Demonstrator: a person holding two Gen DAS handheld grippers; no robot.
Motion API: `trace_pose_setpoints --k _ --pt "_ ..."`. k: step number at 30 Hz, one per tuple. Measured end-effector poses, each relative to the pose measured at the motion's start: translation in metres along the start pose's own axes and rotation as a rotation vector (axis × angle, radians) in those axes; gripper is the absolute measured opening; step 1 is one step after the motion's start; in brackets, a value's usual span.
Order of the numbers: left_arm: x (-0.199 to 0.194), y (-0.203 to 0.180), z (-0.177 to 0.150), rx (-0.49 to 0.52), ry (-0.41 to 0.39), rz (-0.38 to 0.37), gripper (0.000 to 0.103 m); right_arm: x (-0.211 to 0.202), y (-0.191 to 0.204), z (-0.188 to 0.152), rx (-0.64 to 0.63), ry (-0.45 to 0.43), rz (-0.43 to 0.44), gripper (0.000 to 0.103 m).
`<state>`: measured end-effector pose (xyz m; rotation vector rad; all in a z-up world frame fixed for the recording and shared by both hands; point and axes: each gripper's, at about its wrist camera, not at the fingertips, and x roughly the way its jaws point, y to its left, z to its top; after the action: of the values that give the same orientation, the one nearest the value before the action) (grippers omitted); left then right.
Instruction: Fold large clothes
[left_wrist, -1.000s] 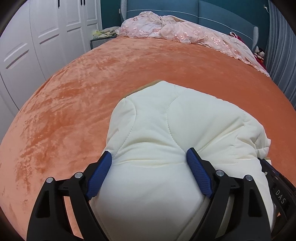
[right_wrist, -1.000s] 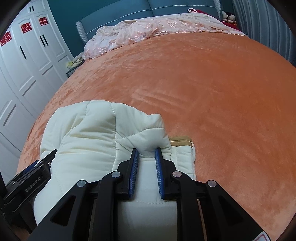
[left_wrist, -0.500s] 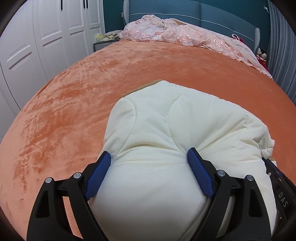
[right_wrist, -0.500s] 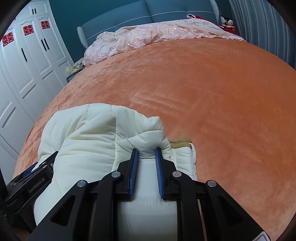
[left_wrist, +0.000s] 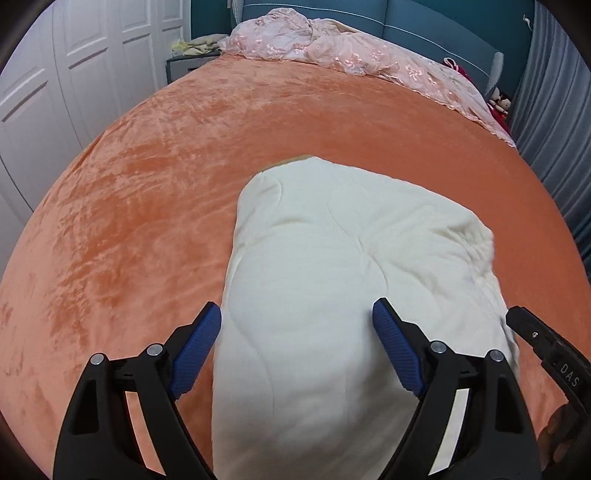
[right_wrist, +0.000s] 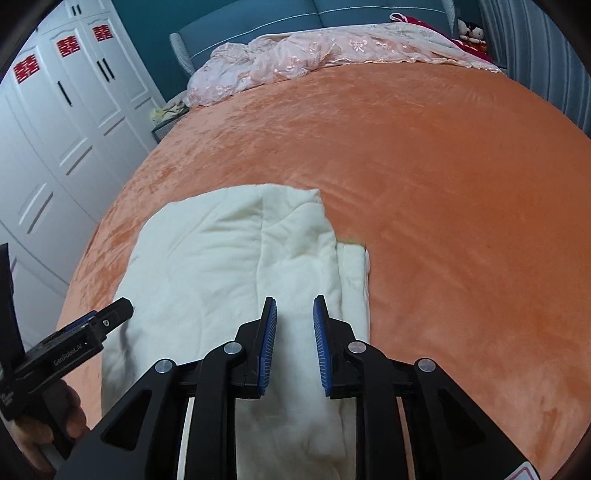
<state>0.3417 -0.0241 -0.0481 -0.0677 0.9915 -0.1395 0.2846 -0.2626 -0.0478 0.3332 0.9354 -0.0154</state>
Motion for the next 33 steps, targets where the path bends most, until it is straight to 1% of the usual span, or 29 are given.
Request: trace_pose_setpoints --k 2,4,6,8,11,13,14,15,17,18,22,23,25,26,28,29,30,31,33 --pt "-0.019 0.002 -0.016 0.006 0.019 -0.022 0.081 -0.013 0.003 -0.018 -0.032 0.029 -0.003 0.018" --pt "-0.026 0.002 -0.032 0.012 0.047 -0.013 0.079 -0.015 0.006 -0.034 -0.055 0.062 -0.028 0.018" --pt "-0.024 -0.001 -0.044 0.024 0.077 0.007 0.078 -0.012 0.007 -0.046 -0.068 0.071 -0.046 0.018" --pt "-0.018 -0.002 -0.053 0.029 0.088 0.026 0.079 -0.005 0.005 -0.050 -0.055 0.082 -0.053 0.018" --pt "-0.010 0.002 -0.058 0.004 0.094 0.022 0.081 0.003 0.004 -0.051 -0.037 0.091 -0.058 0.018" --pt "-0.011 0.006 -0.059 -0.017 0.104 0.012 0.082 -0.004 0.002 -0.049 -0.005 0.088 -0.046 0.018" --pt "-0.015 0.009 -0.059 -0.027 0.108 0.009 0.081 -0.013 -0.001 -0.048 0.017 0.072 -0.030 0.023" --pt "-0.021 0.012 -0.060 -0.031 0.109 0.003 0.081 -0.023 -0.007 -0.046 0.041 0.050 -0.022 0.033" --pt "-0.035 0.018 -0.068 -0.025 0.110 -0.014 0.080 -0.037 -0.016 -0.048 0.071 0.029 -0.028 0.045" --pt "-0.041 0.022 -0.074 -0.019 0.116 -0.021 0.080 -0.040 -0.019 -0.049 0.079 0.033 -0.028 0.048" --pt "-0.053 0.030 -0.098 -0.008 0.159 -0.047 0.081 -0.033 -0.028 -0.057 0.117 0.118 0.029 0.049" --pt "-0.054 0.031 -0.104 0.002 0.174 -0.045 0.081 -0.029 -0.027 -0.061 0.110 0.149 0.036 0.049" --pt "-0.049 0.031 -0.115 0.034 0.198 -0.017 0.082 -0.022 -0.023 -0.074 0.098 0.189 0.054 0.049" --pt "-0.044 0.030 -0.120 0.054 0.210 0.007 0.081 -0.019 -0.025 -0.078 0.110 0.201 0.065 0.047" --pt "-0.037 0.031 -0.122 0.056 0.201 0.053 0.080 -0.020 -0.031 -0.082 0.147 0.190 0.081 0.033" --pt "-0.035 0.033 -0.120 0.056 0.186 0.087 0.078 -0.023 -0.034 -0.081 0.163 0.178 0.094 0.023" --pt "-0.033 0.035 -0.116 0.056 0.168 0.130 0.076 -0.028 -0.034 -0.079 0.165 0.166 0.099 0.017" --pt "-0.033 0.038 -0.113 0.046 0.151 0.147 0.074 -0.034 -0.032 -0.077 0.147 0.147 0.090 0.016" --pt "-0.029 0.045 -0.107 0.013 0.156 0.121 0.074 -0.041 -0.022 -0.076 0.070 0.118 0.029 0.013"
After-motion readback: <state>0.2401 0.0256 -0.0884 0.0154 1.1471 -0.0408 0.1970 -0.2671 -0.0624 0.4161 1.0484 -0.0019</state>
